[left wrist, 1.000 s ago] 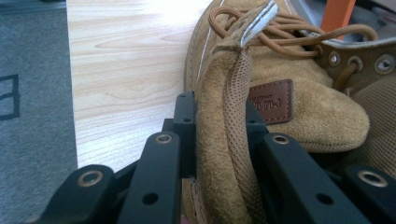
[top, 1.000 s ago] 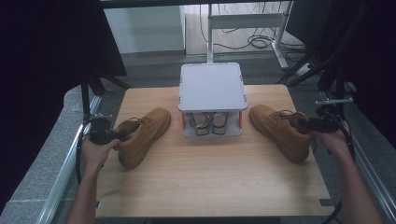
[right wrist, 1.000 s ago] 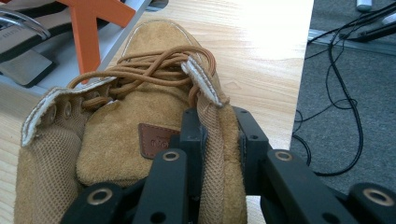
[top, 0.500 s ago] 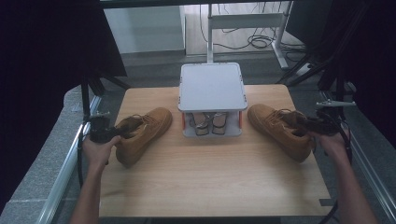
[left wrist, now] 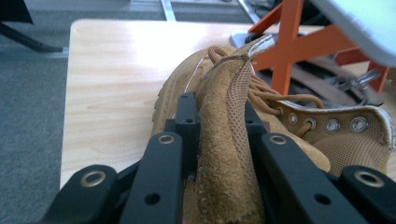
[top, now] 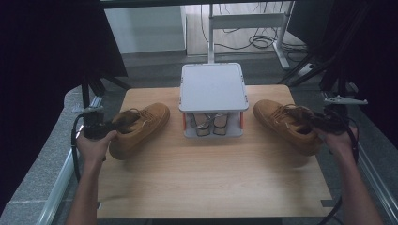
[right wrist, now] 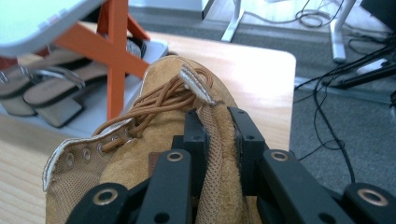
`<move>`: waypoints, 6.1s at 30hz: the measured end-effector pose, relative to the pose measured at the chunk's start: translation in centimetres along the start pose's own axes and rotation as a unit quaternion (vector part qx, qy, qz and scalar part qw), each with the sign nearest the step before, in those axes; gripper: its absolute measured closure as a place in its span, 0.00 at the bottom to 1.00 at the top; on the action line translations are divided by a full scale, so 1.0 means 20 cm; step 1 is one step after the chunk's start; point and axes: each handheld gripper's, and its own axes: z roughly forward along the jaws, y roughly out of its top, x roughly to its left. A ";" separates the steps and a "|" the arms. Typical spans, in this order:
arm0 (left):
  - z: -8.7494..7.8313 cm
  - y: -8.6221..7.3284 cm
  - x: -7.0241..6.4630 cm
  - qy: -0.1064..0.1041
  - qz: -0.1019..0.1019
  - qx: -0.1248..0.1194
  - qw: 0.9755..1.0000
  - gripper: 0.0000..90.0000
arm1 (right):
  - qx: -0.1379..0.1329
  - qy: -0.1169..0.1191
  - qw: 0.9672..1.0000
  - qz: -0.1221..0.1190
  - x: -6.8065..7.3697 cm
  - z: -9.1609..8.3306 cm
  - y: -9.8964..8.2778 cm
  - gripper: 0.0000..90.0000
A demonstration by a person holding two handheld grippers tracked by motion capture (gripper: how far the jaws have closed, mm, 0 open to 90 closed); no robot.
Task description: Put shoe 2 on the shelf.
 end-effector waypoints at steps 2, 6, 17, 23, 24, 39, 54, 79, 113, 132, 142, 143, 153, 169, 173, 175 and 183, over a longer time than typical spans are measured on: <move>-0.02 0.02 -0.01 -0.002 -0.001 -0.008 1.000 0.85 | -0.010 -0.002 1.000 0.005 0.00 -0.04 0.02 0.88; -0.09 0.06 -0.02 -0.008 0.000 -0.023 1.000 0.85 | -0.033 -0.003 0.999 0.012 0.01 -0.12 0.06 0.88; -0.22 0.21 -0.09 -0.014 0.007 -0.061 0.998 0.85 | -0.086 -0.011 0.996 0.015 0.06 -0.32 0.19 0.88; -0.26 0.28 -0.12 -0.024 0.005 -0.075 0.997 0.84 | -0.109 0.000 0.994 0.028 0.07 -0.36 0.24 0.88; -0.26 0.29 -0.13 -0.027 0.004 -0.078 0.997 0.84 | -0.111 0.001 0.993 0.030 0.07 -0.36 0.24 0.88; -0.29 0.41 -0.21 -0.036 0.010 -0.100 0.994 0.84 | -0.138 0.012 0.989 0.043 0.11 -0.35 0.31 0.88; -0.14 0.54 -0.36 -0.070 -0.005 -0.117 0.991 0.84 | -0.158 0.020 0.986 0.052 0.24 -0.28 0.46 0.88; 0.18 0.68 -0.56 -0.086 -0.029 -0.111 0.990 0.83 | -0.165 0.026 0.982 0.090 0.56 0.02 0.70 0.87; 0.42 0.72 -0.60 -0.129 -0.066 -0.081 0.986 0.81 | -0.135 0.068 0.979 0.135 0.66 0.29 0.80 0.83; 0.46 0.72 -0.61 -0.146 -0.065 -0.066 0.985 0.72 | -0.121 0.074 0.984 0.109 0.60 0.30 0.83 0.77; 0.46 0.72 -0.61 -0.150 -0.054 -0.069 0.985 0.69 | -0.121 0.073 0.984 0.110 0.54 0.32 0.83 0.76; 0.46 0.72 -0.61 -0.151 -0.053 -0.068 0.985 0.66 | -0.122 0.073 0.984 0.108 0.54 0.32 0.83 0.76; 0.46 0.72 -0.60 -0.162 -0.040 -0.069 0.984 0.52 | -0.124 0.080 0.983 0.109 0.46 0.32 0.83 0.69; 0.39 0.73 -0.57 -0.171 -0.028 -0.085 0.981 0.42 | -0.124 0.110 0.979 0.115 0.41 0.31 0.81 0.54; 0.39 0.72 -0.56 -0.174 -0.029 -0.082 0.981 0.42 | -0.119 0.116 0.978 0.124 0.40 0.31 0.80 0.55; 0.39 0.72 -0.56 -0.173 -0.026 -0.081 0.981 0.42 | -0.120 0.115 0.979 0.121 0.40 0.31 0.80 0.55; 0.37 0.72 -0.57 -0.171 -0.014 -0.084 0.982 0.43 | -0.114 0.119 0.979 0.123 0.36 0.29 0.78 0.55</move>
